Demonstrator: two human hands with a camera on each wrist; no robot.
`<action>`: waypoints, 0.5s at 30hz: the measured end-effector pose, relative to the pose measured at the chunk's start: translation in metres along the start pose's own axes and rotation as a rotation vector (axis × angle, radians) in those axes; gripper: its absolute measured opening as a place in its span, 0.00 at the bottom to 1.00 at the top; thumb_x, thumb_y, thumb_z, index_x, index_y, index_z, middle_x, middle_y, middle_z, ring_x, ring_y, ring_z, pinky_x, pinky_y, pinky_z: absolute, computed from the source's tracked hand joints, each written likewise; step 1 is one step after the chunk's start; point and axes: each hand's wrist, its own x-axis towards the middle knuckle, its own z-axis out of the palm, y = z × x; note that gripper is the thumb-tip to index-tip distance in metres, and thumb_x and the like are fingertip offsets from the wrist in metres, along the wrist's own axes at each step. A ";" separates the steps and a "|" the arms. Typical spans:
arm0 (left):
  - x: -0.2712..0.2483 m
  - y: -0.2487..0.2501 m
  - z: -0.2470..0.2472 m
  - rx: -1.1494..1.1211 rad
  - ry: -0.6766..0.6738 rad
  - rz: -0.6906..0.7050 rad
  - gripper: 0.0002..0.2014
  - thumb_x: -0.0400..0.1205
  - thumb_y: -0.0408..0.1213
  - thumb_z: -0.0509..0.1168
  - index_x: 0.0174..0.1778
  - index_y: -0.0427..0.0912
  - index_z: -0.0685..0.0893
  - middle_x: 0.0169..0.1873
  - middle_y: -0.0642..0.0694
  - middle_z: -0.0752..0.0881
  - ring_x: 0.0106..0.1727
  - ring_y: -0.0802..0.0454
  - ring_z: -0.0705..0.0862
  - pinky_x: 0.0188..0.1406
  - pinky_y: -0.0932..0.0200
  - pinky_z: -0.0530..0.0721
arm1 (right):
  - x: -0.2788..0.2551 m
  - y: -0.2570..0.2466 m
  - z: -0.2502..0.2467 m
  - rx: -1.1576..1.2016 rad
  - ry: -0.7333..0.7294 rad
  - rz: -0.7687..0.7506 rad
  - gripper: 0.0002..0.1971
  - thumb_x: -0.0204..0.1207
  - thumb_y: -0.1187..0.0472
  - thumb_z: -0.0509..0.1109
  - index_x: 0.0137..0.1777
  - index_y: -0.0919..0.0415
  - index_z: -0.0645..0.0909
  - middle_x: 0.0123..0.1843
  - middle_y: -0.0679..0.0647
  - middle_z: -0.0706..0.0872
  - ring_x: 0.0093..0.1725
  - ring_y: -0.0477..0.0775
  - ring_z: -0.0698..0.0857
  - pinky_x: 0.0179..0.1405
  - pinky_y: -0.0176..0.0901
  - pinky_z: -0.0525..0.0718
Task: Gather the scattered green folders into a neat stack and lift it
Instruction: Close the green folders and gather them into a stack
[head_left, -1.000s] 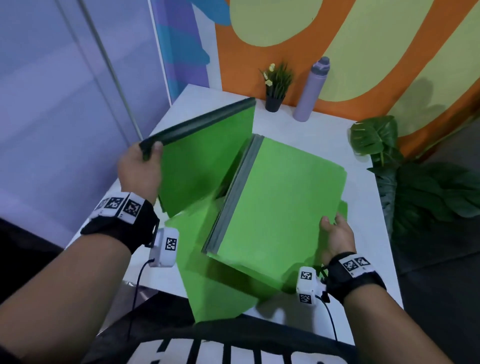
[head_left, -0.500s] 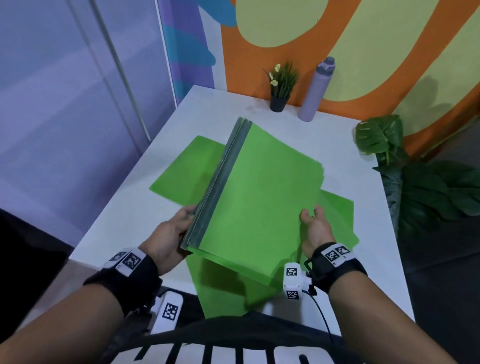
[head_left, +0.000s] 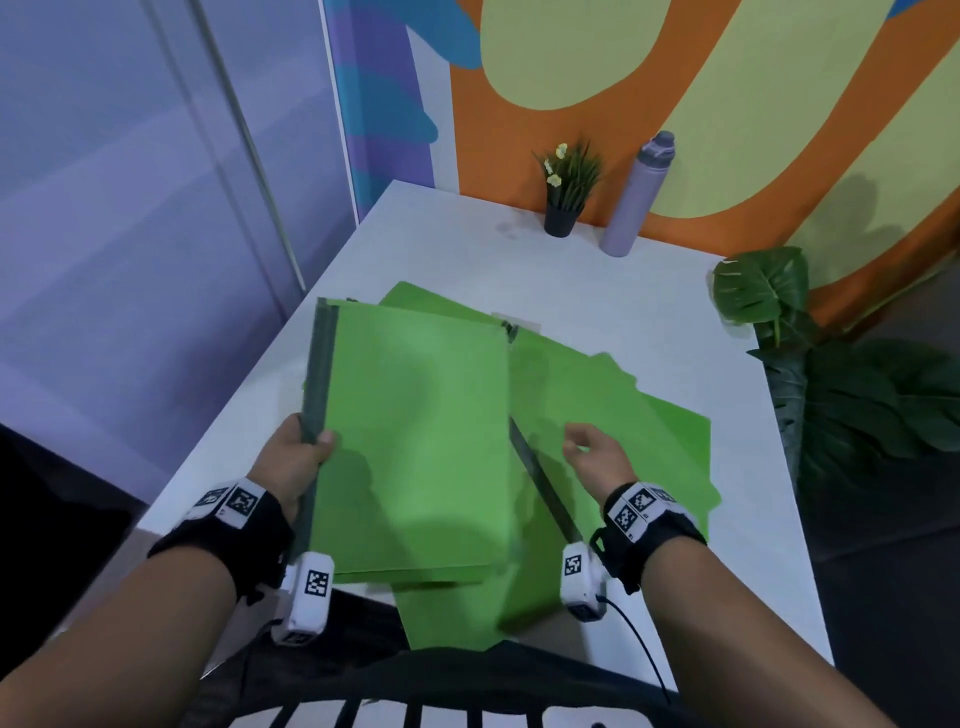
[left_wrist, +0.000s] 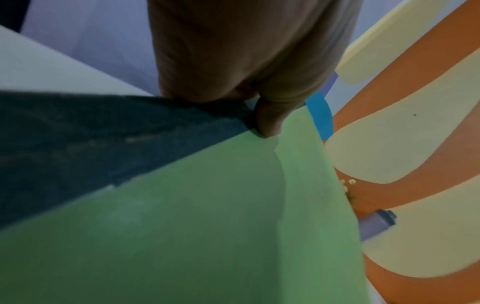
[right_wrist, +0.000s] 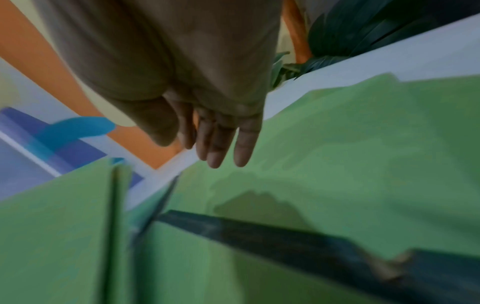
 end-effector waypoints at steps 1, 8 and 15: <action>0.007 -0.005 -0.010 0.019 0.045 0.000 0.03 0.83 0.34 0.64 0.50 0.42 0.77 0.38 0.42 0.77 0.41 0.44 0.75 0.41 0.51 0.74 | 0.004 0.013 -0.005 -0.090 0.051 0.065 0.20 0.81 0.63 0.63 0.72 0.62 0.76 0.71 0.60 0.81 0.69 0.59 0.79 0.69 0.47 0.74; 0.036 -0.039 -0.040 0.043 0.172 -0.126 0.13 0.83 0.34 0.64 0.62 0.35 0.75 0.48 0.35 0.79 0.49 0.39 0.78 0.52 0.44 0.77 | 0.007 0.065 0.002 -0.537 0.028 0.231 0.20 0.76 0.54 0.66 0.64 0.65 0.81 0.61 0.66 0.81 0.53 0.67 0.86 0.55 0.53 0.86; 0.032 -0.060 -0.019 0.148 0.140 -0.196 0.20 0.83 0.34 0.63 0.69 0.31 0.70 0.53 0.35 0.78 0.55 0.36 0.77 0.62 0.40 0.78 | -0.011 0.060 0.037 -0.751 -0.121 0.111 0.19 0.76 0.51 0.66 0.62 0.61 0.78 0.61 0.61 0.76 0.57 0.64 0.82 0.56 0.51 0.84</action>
